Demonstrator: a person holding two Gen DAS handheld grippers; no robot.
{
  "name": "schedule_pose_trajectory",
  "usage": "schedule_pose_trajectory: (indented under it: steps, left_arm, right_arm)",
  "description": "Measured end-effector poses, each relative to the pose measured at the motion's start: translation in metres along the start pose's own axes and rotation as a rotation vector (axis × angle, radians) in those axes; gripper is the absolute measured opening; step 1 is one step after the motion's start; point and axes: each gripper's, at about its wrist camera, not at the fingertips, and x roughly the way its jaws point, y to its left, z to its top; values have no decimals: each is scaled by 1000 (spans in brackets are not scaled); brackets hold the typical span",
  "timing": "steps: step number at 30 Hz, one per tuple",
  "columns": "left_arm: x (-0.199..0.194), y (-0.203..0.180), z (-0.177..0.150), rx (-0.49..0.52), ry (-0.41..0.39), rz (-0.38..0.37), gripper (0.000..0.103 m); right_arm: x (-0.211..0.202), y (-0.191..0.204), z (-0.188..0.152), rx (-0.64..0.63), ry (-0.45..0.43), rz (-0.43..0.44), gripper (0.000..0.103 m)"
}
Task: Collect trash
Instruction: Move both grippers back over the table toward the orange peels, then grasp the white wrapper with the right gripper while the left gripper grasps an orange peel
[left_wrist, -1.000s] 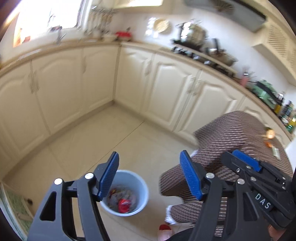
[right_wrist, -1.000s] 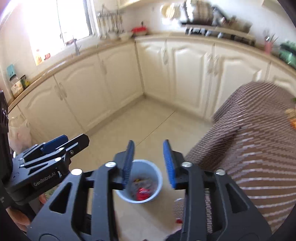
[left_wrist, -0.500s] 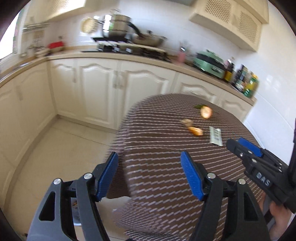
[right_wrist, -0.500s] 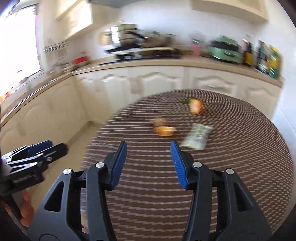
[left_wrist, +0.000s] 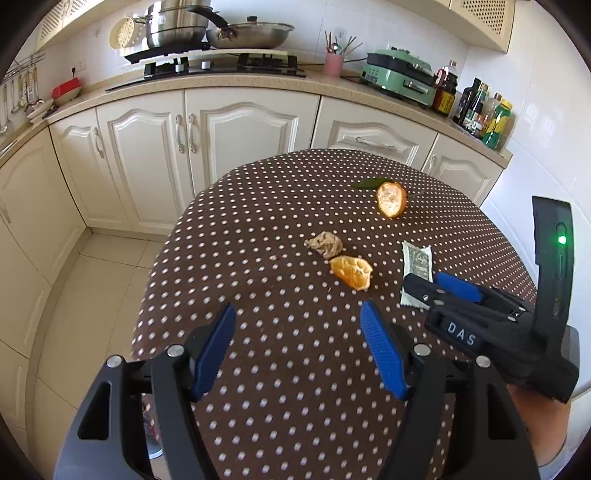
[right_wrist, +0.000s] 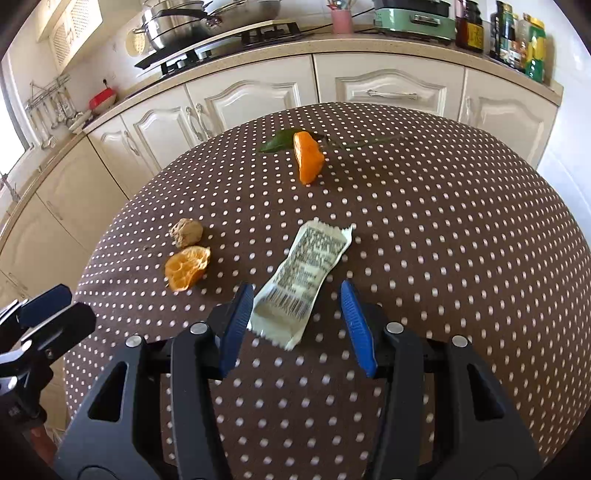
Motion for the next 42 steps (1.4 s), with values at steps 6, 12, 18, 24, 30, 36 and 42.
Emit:
schedule_pose_trajectory:
  steps: [6,12,18,24,30,36,42]
  left_arm:
    - [29,-11,15,-23,59,-51,69]
    - [58,-28,23,-14,104,-42,69]
    - [75,-35,27,-26,120,-33,60]
    - [79,-37,31,-3,118,-2,36]
    - [65,-28,24,-14,110,-63,35]
    - [30,-11,14,-32,68,-103,34]
    - [-4,15,-1,-56,32,-117,34]
  right_arm:
    - [2,-13,2,14,-16,37,9]
    - [-9,-27,-3,77,-46,93,7]
    - [-16,-29,-6,81,-62,111,7]
    - [-19,-25,-5,64,-71,114,7]
    - [-26,-16,-4,42,-95,117,6]
    - [-42,3,-8,2,-115,128,6]
    - [-67,34,-17,-41,-148,152,6]
